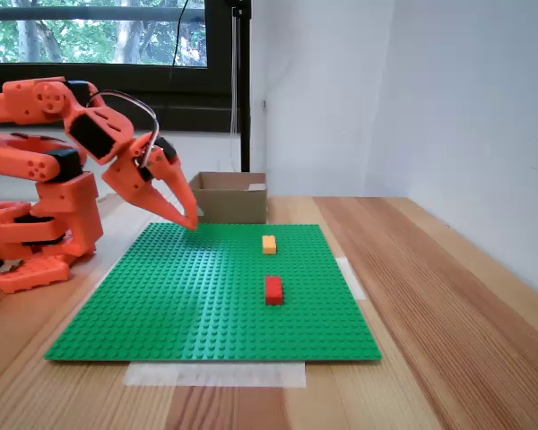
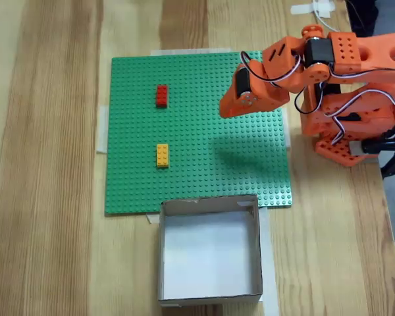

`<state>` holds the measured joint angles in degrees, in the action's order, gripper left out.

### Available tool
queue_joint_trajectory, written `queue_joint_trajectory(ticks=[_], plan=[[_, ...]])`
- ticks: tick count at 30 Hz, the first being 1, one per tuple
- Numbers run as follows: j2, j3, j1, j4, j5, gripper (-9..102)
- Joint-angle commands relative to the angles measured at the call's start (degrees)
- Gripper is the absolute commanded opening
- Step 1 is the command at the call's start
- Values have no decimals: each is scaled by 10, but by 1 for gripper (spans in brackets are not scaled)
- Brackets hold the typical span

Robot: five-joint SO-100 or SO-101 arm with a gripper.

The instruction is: Pick the yellow lego block and put it in the box.

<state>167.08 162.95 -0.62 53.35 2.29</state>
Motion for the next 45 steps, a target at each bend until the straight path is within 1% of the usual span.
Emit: queue_joint_trajectory(ticks=[1,15,33,45], plan=[[-104,-120,3,23,-11,-1],[-308,-318,10,87,-17,-1],[-577,-592,57,196,-71,-1],[-711,-716,65,229,-70,0]])
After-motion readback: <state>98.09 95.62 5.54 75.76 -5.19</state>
